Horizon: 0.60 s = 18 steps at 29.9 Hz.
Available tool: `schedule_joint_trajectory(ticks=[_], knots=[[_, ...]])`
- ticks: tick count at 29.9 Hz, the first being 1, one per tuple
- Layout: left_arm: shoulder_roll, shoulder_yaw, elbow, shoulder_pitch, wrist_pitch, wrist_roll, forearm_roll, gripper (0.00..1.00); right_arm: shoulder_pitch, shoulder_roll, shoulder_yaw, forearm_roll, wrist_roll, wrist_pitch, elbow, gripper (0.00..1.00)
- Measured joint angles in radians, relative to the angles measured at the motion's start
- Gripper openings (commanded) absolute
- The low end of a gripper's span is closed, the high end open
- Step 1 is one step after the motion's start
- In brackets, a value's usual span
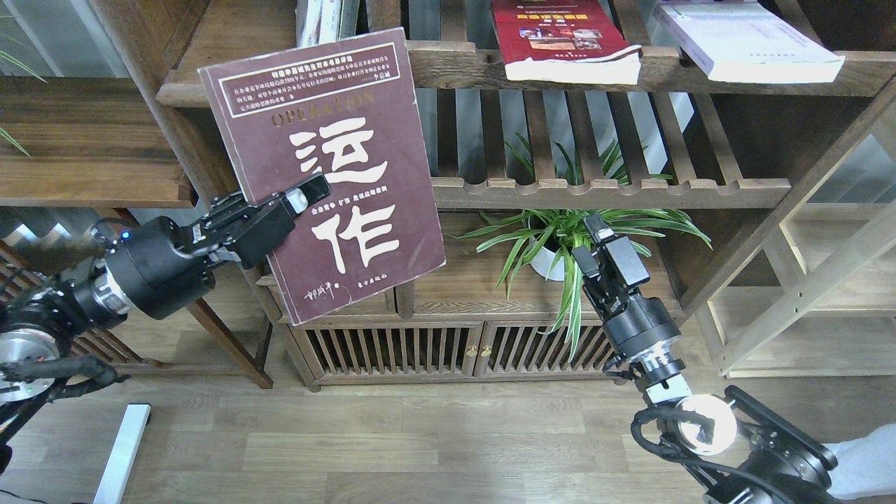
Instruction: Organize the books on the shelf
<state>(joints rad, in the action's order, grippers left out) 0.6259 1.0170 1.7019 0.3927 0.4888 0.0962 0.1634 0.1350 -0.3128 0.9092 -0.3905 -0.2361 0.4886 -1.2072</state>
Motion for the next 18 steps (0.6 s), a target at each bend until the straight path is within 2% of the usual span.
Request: schedule_joint_trajectory(ticks=[9, 18], knots=[[0.006, 0.173, 0.000, 0.000, 0.000, 0.009, 0.042, 0.01, 0.007, 0.000, -0.003, 0.001, 0.001, 0.000, 0.000, 0.99], [0.031, 0.247, -0.002, -0.005, 0.000, 0.028, 0.045, 0.01, 0.001, -0.003, -0.004, 0.000, 0.001, 0.000, 0.000, 0.99]])
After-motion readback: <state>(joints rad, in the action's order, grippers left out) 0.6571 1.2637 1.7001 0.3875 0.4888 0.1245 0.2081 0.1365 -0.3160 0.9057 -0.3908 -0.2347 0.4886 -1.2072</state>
